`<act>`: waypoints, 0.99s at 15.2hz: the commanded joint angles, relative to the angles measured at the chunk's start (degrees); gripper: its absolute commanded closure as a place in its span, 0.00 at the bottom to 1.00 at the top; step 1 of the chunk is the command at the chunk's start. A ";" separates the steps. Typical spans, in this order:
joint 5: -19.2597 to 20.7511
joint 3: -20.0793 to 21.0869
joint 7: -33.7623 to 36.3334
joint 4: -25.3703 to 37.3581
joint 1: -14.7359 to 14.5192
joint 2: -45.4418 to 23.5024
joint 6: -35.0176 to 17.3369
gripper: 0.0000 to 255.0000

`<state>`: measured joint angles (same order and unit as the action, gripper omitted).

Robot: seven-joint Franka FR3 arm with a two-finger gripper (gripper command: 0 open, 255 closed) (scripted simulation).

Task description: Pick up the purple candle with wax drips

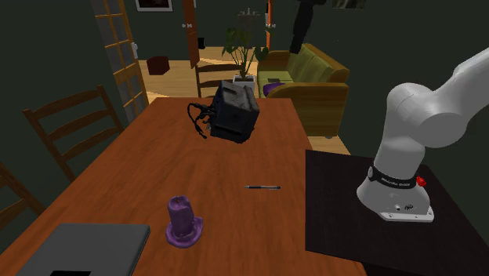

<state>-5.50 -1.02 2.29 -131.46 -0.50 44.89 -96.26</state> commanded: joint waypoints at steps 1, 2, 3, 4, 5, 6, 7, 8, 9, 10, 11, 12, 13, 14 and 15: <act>0.00 0.00 0.00 0.00 0.00 0.00 0.00 0.00; -0.39 0.60 0.41 -0.82 -0.25 -0.91 -1.72 0.00; -0.77 1.21 0.80 -1.58 -0.50 -1.89 -3.44 0.00; -1.14 1.81 1.20 -2.26 -0.76 -2.94 -5.16 0.00; -1.50 2.42 1.58 -2.87 -1.02 -4.07 -6.88 0.00; -1.86 3.02 1.97 -3.40 -1.27 -5.26 -8.60 0.00; -2.19 3.62 2.35 -3.86 -1.53 -6.53 -10.33 0.00; -2.52 4.23 2.73 -4.25 -1.79 -7.86 -12.04 0.00; -2.82 4.83 3.11 -4.56 -2.03 -9.26 -13.75 0.00; -3.11 5.43 3.48 -4.80 -2.28 -10.73 -15.45 0.00; -3.37 6.02 3.86 -4.95 -2.52 -12.25 -17.14 0.00; -3.61 6.62 4.25 -5.04 -2.75 -13.84 -18.81 0.00; -3.82 7.20 4.64 -5.04 -2.98 -15.48 -20.46 0.00; -4.00 7.79 5.03 -4.98 -3.19 -17.18 -22.09 0.00; -4.14 8.37 5.44 -4.83 -3.40 -18.93 -23.70 0.00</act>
<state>-9.48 6.76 7.34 -136.40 -3.70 27.92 -118.01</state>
